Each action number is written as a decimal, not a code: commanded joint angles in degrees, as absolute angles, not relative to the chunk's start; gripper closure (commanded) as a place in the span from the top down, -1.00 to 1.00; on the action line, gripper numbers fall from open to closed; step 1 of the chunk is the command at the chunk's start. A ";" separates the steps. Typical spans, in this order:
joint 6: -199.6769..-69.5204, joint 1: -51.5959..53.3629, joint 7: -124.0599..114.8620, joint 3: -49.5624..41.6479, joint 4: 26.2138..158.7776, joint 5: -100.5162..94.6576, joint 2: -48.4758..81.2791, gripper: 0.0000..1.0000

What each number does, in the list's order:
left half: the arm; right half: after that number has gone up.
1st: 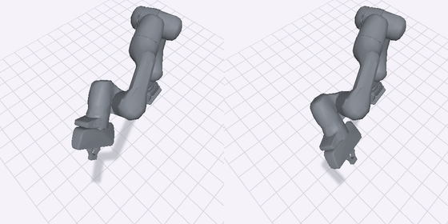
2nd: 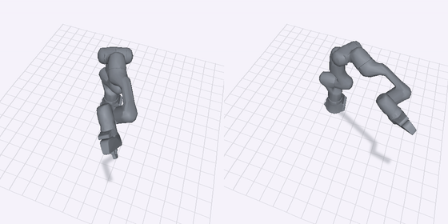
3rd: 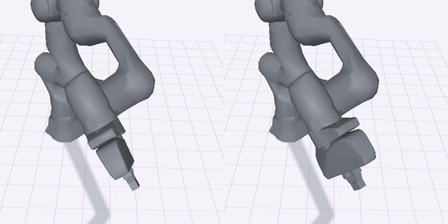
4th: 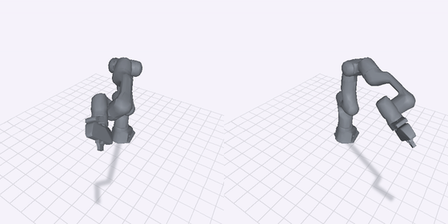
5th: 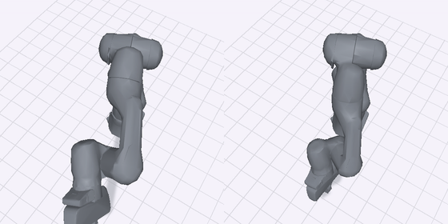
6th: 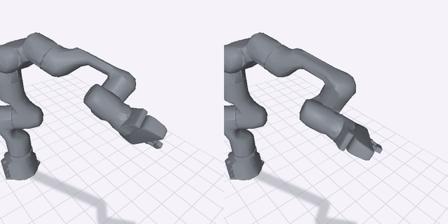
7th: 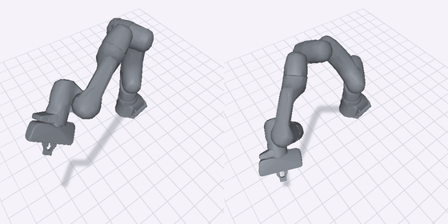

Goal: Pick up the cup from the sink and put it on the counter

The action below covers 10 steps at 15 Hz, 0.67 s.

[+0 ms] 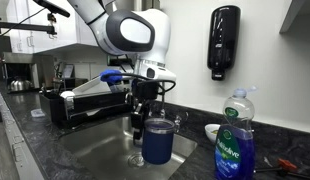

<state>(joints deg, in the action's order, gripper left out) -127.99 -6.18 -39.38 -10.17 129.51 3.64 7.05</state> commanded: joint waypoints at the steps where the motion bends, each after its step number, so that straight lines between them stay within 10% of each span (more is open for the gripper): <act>1: -127.86 -6.37 -39.39 -10.00 129.42 3.60 7.06 -0.67; 10: -128.31 -6.47 -41.07 -9.92 127.57 5.42 8.91 -0.92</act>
